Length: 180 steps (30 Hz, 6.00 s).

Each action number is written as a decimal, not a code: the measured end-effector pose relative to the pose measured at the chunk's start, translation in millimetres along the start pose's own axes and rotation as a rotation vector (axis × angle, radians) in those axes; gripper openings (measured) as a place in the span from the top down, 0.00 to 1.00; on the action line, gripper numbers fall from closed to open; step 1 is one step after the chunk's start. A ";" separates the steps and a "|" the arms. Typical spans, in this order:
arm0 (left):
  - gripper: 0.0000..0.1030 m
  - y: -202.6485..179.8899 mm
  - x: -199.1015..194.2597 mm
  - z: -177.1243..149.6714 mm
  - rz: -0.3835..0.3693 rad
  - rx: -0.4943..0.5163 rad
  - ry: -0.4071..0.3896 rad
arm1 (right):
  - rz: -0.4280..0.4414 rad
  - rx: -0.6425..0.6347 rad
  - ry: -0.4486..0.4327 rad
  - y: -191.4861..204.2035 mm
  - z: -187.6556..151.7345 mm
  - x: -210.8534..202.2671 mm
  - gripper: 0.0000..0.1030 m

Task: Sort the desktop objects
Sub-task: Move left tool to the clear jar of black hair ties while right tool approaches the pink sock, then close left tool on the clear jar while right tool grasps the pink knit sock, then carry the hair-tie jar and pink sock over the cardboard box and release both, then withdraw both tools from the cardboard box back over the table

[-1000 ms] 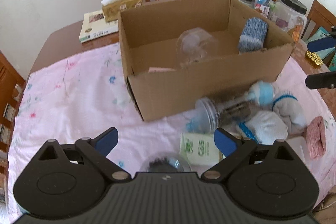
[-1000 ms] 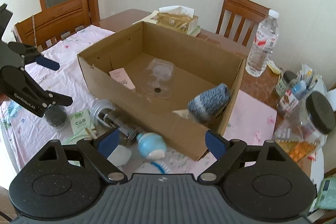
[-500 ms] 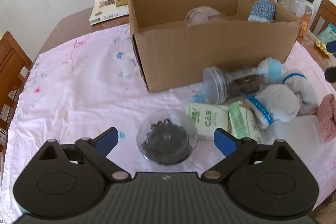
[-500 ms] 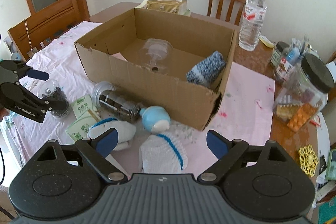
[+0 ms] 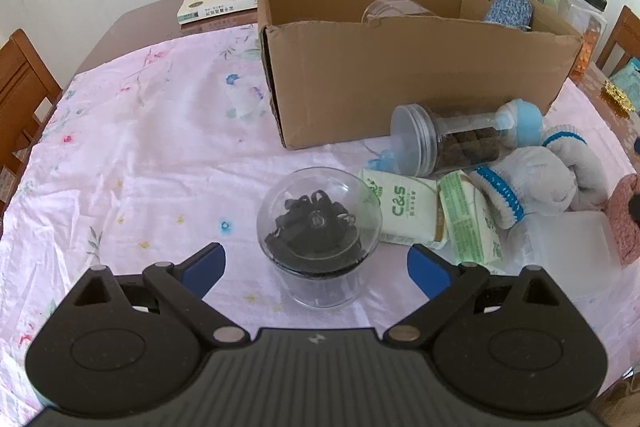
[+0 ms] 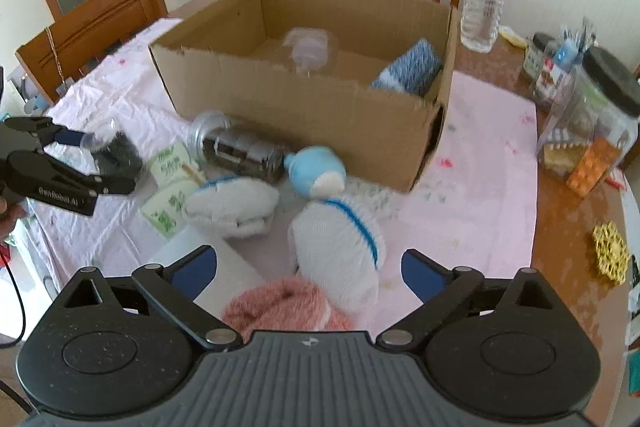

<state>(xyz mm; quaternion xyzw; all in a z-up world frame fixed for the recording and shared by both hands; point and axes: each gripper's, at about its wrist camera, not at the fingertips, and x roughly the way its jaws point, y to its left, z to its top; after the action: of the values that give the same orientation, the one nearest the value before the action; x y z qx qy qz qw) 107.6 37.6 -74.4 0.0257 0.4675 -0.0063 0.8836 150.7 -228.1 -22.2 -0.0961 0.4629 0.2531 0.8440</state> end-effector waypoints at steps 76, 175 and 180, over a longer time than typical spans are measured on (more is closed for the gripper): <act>0.48 2.4 -2.6 3.6 -0.092 0.045 -0.050 | 0.011 -0.054 0.119 5.2 -45.8 25.1 0.20; 0.14 18.7 13.0 176.8 -0.161 0.337 -0.154 | -0.134 -0.064 -0.120 19.4 108.9 3.8 0.00; 0.13 19.1 -7.8 159.6 -0.179 0.334 -0.170 | -0.124 -0.046 -0.117 27.9 95.7 0.4 0.00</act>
<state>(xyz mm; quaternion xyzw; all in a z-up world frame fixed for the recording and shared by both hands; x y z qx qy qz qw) 235.8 48.3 22.4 0.1294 0.3841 -0.1644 0.8993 206.6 -166.3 32.4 -0.1290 0.3999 0.2162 0.8813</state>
